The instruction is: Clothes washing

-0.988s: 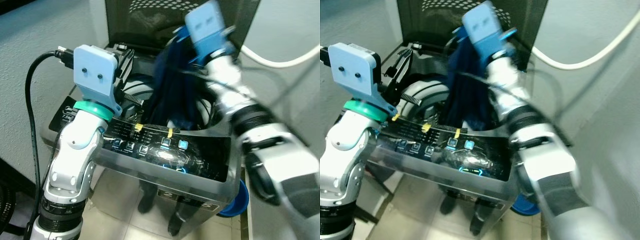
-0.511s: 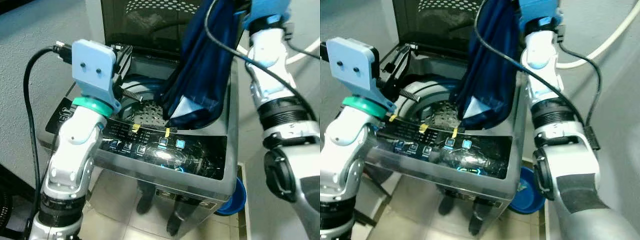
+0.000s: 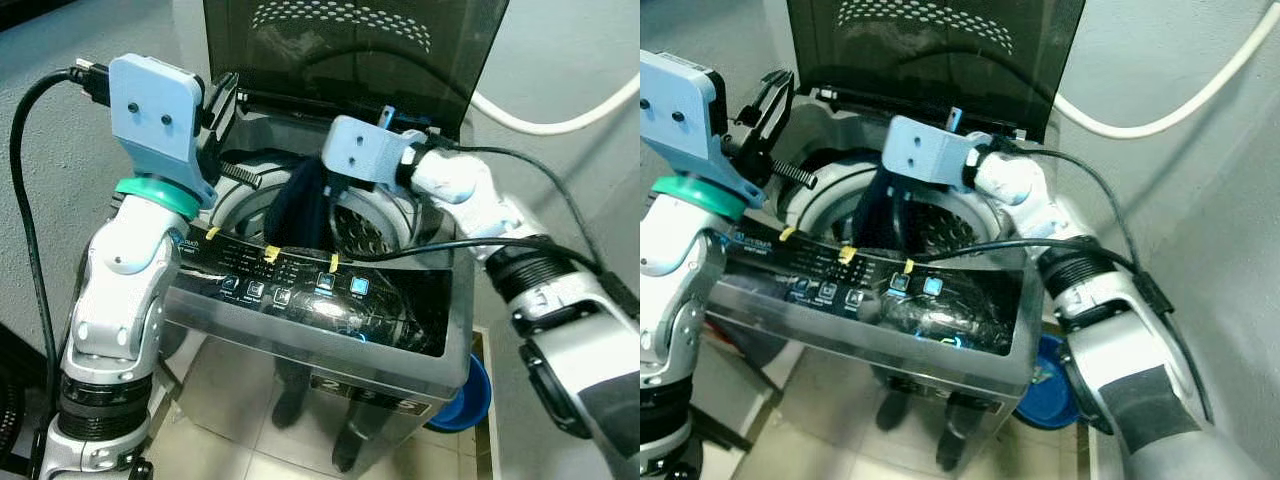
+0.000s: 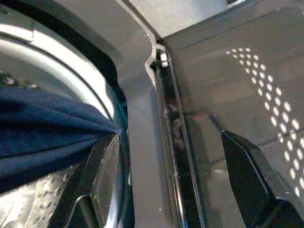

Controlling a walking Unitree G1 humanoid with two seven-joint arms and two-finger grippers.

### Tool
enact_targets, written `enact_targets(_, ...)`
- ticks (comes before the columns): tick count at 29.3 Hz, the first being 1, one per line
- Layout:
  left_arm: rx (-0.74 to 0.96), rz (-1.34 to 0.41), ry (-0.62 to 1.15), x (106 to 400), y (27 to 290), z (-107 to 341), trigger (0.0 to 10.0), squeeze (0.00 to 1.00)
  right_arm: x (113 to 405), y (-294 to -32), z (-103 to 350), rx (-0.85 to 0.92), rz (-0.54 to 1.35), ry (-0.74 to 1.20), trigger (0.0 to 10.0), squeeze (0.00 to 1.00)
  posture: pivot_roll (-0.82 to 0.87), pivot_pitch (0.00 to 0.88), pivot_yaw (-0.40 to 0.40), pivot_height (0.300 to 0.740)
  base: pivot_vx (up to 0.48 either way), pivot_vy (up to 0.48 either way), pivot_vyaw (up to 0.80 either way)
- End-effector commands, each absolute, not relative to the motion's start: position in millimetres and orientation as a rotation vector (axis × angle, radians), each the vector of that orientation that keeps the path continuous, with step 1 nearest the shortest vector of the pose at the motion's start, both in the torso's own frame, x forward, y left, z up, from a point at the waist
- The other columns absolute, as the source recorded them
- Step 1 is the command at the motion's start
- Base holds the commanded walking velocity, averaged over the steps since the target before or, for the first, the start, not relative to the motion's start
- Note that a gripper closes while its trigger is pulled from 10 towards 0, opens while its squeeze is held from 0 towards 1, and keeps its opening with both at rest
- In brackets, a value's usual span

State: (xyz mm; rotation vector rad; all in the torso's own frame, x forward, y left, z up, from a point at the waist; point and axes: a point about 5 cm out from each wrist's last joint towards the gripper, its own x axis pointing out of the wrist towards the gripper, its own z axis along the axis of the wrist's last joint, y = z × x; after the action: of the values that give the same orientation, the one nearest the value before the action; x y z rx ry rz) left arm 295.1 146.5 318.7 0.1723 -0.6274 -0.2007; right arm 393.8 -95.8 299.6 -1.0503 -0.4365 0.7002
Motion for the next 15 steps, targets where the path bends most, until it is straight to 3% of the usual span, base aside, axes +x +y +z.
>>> enact_targets(1, 0.171, -0.208, -0.623, 294.5, 147.0, 319.8, 10.0, 0.00, 390.1, -95.7, 323.0, -0.996, 0.685, -0.514, 10.0, 0.00, 0.03, 0.006, 0.013, 0.740, 0.000, 0.000, 0.00)
enact_targets(3, 0.172, -0.216, -0.614, 293.5, 146.0, 317.3, 10.0, 0.00, 383.6, -100.1, 359.1, -0.683, 0.632, -0.644, 10.0, 0.00, 0.02, 0.002, 0.013, 0.740, 0.000, 0.000, 0.00)
enact_targets(4, 0.172, -0.216, -0.614, 293.5, 146.0, 317.3, 10.0, 0.00, 383.6, -100.1, 359.1, -0.683, 0.632, -0.644, 10.0, 0.00, 0.02, 0.002, 0.013, 0.740, 0.000, 0.000, 0.00)
enact_targets(5, 0.172, -0.218, -0.611, 293.1, 145.7, 316.2, 10.0, 0.00, 377.6, -105.2, 381.6, -0.485, 0.585, -0.747, 10.0, 0.00, 0.02, 0.001, 0.013, 0.740, 0.000, 0.000, 0.00)
enact_targets(6, 0.172, -0.218, -0.611, 293.1, 145.7, 316.2, 10.0, 0.00, 377.6, -105.2, 381.6, -0.485, 0.585, -0.747, 10.0, 0.00, 0.02, 0.001, 0.013, 0.740, 0.000, 0.000, 0.00)
enact_targets(8, 0.167, -0.214, -0.614, 293.2, 145.7, 315.9, 10.0, 0.00, 366.2, -118.6, 407.7, -0.106, 0.534, -0.872, 10.0, 0.00, 0.02, 0.000, 0.012, 0.740, 0.000, 0.000, 0.00)
enact_targets(15, 0.157, -0.200, -0.616, 294.3, 147.5, 317.0, 10.0, 0.00, 356.9, -121.6, 379.5, 0.111, 0.542, -0.866, 10.0, 0.00, 0.03, 0.000, 0.012, 0.740, 0.000, 0.000, 0.00)
